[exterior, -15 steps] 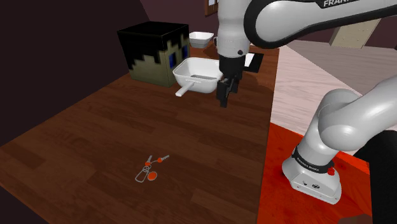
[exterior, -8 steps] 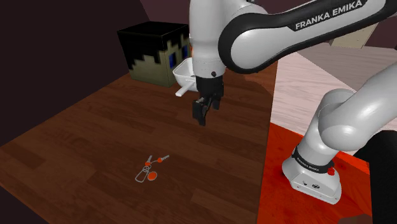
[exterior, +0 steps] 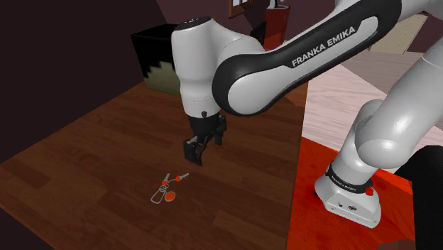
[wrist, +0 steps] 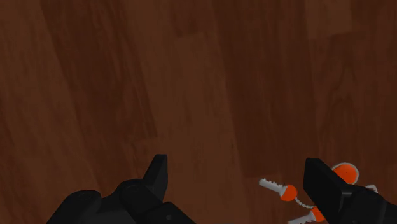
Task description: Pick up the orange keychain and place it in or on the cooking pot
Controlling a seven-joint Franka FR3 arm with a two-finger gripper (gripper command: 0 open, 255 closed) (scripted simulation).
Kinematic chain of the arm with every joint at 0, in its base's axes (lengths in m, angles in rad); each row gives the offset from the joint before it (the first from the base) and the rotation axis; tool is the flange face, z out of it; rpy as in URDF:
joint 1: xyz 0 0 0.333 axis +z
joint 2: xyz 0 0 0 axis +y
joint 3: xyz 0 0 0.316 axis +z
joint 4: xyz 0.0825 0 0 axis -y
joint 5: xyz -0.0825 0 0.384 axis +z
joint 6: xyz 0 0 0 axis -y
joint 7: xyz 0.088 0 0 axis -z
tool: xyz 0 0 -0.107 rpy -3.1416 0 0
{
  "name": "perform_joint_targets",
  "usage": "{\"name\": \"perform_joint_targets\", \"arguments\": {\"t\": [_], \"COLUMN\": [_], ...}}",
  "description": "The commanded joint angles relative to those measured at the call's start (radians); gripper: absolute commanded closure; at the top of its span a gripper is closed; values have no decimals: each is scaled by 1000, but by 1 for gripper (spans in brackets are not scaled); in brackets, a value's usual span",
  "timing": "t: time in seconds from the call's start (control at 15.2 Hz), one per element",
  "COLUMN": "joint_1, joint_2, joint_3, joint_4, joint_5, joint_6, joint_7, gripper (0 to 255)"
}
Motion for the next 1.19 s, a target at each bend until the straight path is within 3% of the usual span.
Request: {"name": "perform_joint_targets", "arguments": {"t": [0.0, 0.26, 0.59, 1.12], "joint_1": [-1, 25, 120, 147], "joint_2": [90, 269, 495, 560], "joint_3": [39, 82, 71, 43], "joint_4": [49, 164, 343, 314], "joint_5": [-47, -170, -330, -381], "joint_6": [34, 66, 64, 145], "joint_7": [78, 231, 400, 436], "gripper": [0, 0, 0, 0]}}
